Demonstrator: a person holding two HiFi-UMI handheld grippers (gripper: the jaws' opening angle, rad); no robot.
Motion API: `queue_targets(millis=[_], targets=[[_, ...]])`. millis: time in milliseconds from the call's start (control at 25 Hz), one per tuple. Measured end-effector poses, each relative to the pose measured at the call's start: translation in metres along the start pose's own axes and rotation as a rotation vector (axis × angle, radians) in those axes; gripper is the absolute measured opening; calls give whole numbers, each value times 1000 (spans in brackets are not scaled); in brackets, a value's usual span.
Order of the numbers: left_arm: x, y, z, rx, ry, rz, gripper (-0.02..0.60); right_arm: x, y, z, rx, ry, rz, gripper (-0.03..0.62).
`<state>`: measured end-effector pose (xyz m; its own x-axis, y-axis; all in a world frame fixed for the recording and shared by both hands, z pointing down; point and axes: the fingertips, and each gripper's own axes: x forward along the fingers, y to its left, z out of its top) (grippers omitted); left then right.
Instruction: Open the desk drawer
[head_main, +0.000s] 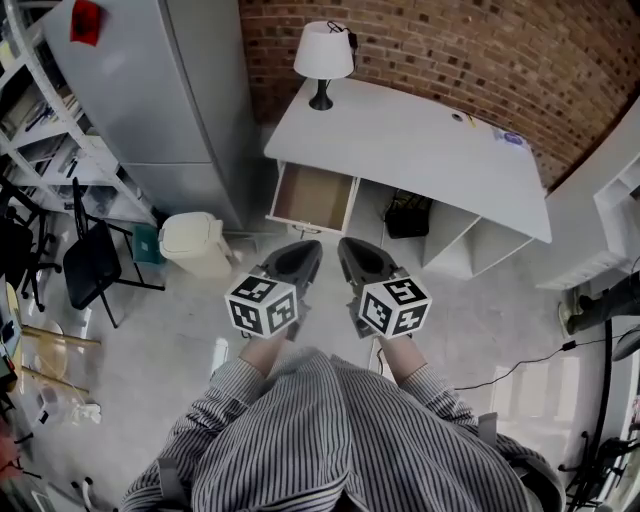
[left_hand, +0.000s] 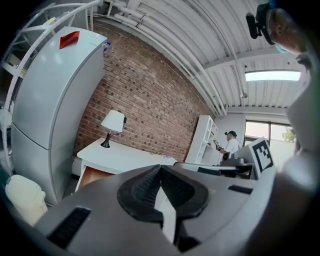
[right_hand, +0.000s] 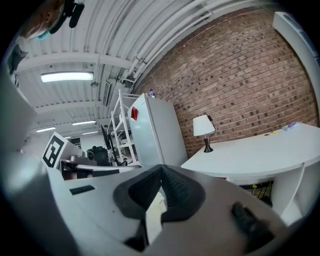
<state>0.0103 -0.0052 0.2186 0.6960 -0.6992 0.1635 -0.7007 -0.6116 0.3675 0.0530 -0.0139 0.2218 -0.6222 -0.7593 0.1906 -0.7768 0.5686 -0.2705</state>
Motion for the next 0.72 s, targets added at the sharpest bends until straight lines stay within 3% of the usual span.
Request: queue_targets(millis=[200, 720], targets=[[-2, 7, 2, 46, 2, 27, 12, 4, 7, -3, -40, 19, 8, 17], [-3, 6, -8, 44, 46, 66, 12, 4, 15, -11, -77, 48, -4, 17]])
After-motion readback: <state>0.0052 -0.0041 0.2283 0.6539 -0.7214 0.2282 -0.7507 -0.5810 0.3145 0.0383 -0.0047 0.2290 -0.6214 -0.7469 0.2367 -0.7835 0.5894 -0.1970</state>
